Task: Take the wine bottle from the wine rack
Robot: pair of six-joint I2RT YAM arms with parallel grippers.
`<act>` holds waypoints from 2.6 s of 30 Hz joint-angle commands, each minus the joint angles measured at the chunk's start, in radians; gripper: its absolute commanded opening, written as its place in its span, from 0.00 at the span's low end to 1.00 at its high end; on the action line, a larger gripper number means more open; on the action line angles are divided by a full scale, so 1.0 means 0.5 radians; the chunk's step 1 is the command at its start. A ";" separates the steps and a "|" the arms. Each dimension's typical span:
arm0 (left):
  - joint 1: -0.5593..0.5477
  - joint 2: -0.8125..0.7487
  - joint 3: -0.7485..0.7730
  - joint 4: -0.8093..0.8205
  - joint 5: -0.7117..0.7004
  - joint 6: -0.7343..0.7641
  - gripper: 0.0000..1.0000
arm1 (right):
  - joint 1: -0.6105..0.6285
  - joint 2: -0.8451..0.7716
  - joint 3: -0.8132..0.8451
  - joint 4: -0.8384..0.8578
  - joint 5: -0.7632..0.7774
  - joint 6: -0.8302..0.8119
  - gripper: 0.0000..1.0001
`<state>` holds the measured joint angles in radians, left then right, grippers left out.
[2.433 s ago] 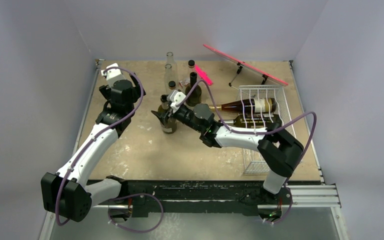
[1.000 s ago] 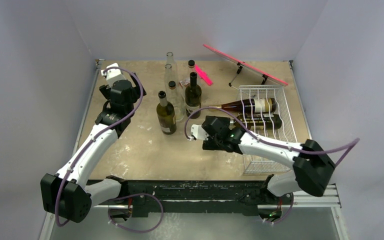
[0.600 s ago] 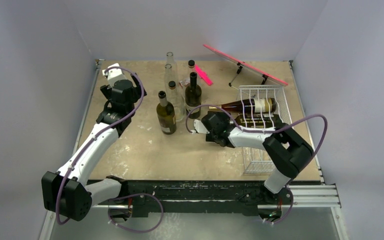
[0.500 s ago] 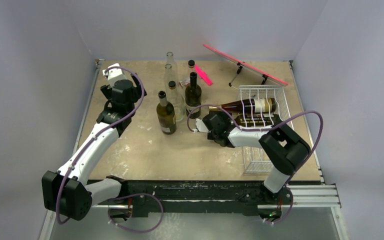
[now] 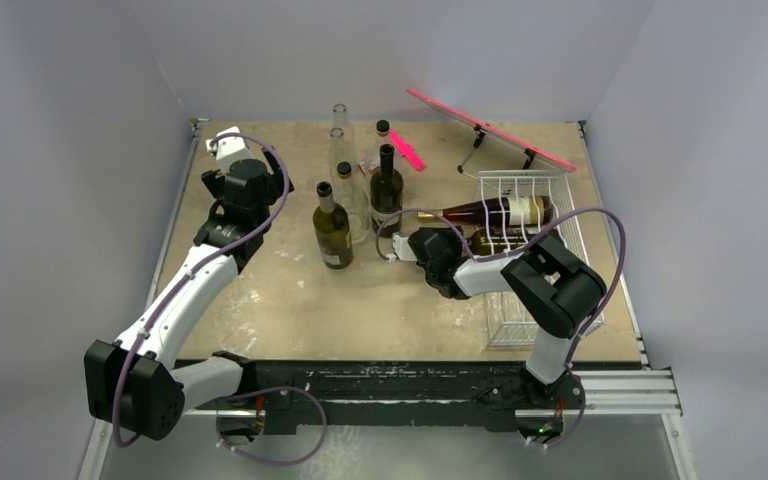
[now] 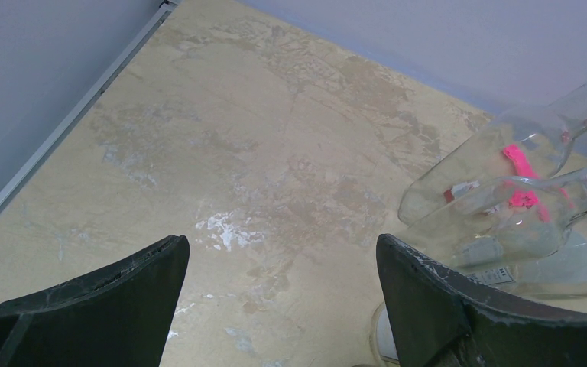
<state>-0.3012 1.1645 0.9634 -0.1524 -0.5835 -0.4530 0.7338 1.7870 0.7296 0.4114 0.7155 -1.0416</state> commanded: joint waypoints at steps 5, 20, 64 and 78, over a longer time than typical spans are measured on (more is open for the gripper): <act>0.013 -0.011 0.089 0.044 -0.017 0.001 0.92 | 0.065 -0.094 -0.045 0.049 0.036 0.116 0.37; 0.009 -0.013 0.085 0.044 -0.030 0.003 0.92 | 0.511 -0.143 0.101 -0.341 0.084 0.515 0.13; 0.008 -0.003 0.084 0.047 0.003 -0.011 0.92 | 0.454 -1.214 0.403 0.207 -1.454 1.372 0.00; 0.008 0.004 0.091 0.045 -0.005 -0.001 0.92 | 0.090 -0.894 0.458 0.684 -1.969 1.871 0.00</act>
<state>-0.3012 1.1652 0.9634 -0.1524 -0.5804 -0.4530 0.8070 1.3437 0.8940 0.4984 -0.1768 -0.1917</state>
